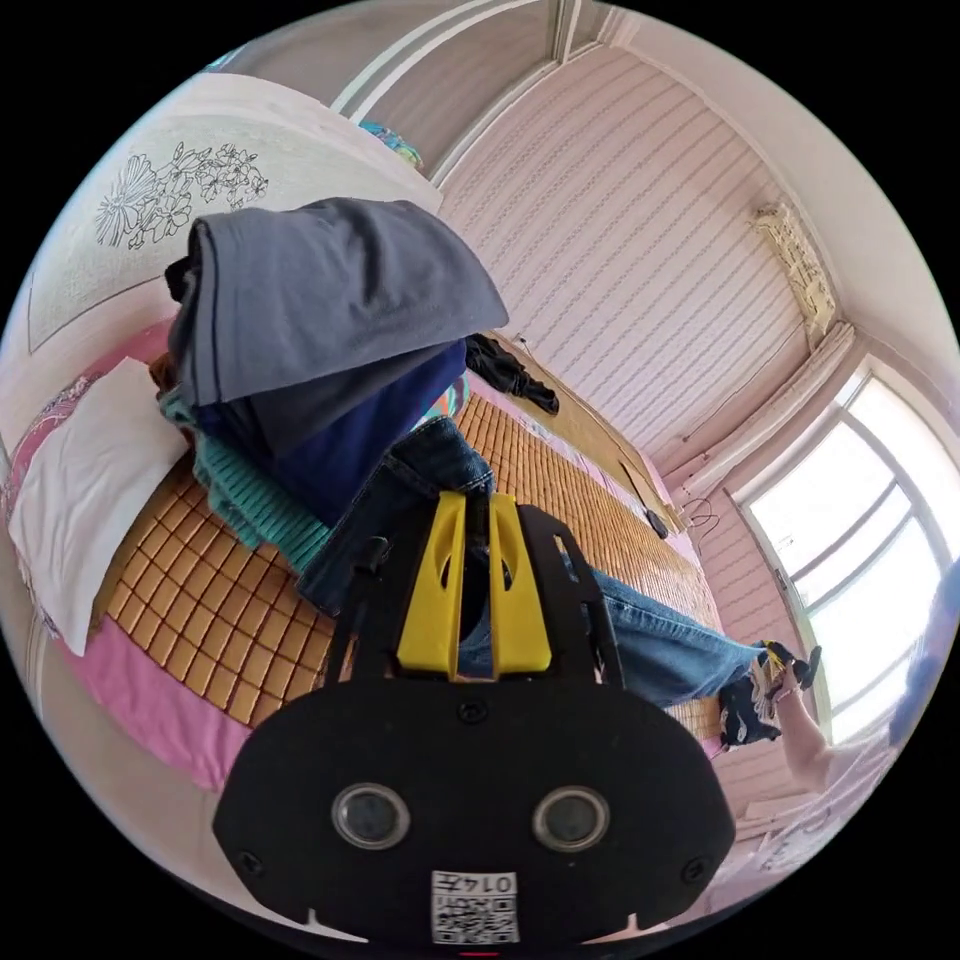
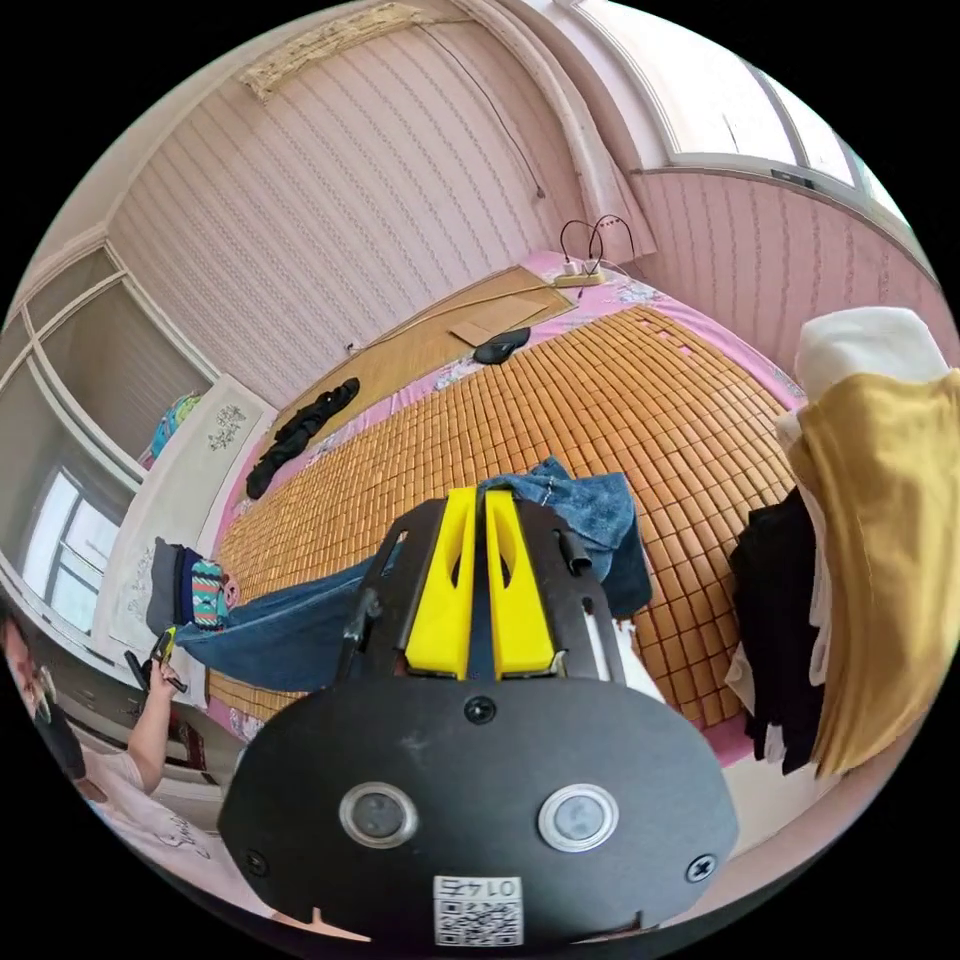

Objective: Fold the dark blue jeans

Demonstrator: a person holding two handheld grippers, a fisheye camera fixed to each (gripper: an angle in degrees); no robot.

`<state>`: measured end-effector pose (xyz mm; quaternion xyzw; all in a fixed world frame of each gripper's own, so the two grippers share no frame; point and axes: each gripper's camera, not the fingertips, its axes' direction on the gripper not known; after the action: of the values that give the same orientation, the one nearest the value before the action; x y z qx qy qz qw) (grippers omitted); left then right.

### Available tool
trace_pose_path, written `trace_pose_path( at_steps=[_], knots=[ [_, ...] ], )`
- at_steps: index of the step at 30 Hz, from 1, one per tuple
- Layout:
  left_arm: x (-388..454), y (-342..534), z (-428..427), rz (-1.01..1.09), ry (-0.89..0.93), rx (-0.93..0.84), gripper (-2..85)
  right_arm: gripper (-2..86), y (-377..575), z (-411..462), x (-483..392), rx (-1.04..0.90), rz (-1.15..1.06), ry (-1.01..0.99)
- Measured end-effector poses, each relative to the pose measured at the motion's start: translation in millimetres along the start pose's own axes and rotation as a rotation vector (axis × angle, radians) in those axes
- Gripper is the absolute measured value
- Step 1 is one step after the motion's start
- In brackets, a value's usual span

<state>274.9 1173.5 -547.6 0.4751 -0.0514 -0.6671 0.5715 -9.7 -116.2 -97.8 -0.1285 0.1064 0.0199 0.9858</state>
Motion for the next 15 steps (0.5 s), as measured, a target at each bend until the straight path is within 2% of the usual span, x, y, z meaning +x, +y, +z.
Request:
trace_pose_path(
  at_steps=[2,3,6,9,13,15],
  knots=[
    [-3.7,-10.1,23.5,-0.081,-0.015,-0.023,7.6,6.8,-21.2,22.3,-0.9,-0.072,0.068,0.058],
    [-0.8,-9.7,26.5,-0.060,-0.047,0.009,8.2,9.7,-21.4,25.0,-1.3,-0.054,0.080,0.057],
    [6.4,3.1,17.6,0.058,-0.191,0.065,8.3,10.3,7.9,22.0,14.0,-0.037,0.101,0.039],
    [-9.9,29.8,14.3,0.067,-0.228,-0.004,9.8,9.6,59.0,18.9,51.4,-0.082,0.199,-0.023],
    [-44.4,69.5,23.0,-0.050,-0.289,-0.105,15.6,10.2,117.3,11.1,92.1,-0.065,0.372,-0.074],
    [-56.6,78.5,35.2,-0.106,-0.256,-0.148,16.8,10.6,126.3,8.8,104.8,-0.023,0.449,-0.116]
  ],
)
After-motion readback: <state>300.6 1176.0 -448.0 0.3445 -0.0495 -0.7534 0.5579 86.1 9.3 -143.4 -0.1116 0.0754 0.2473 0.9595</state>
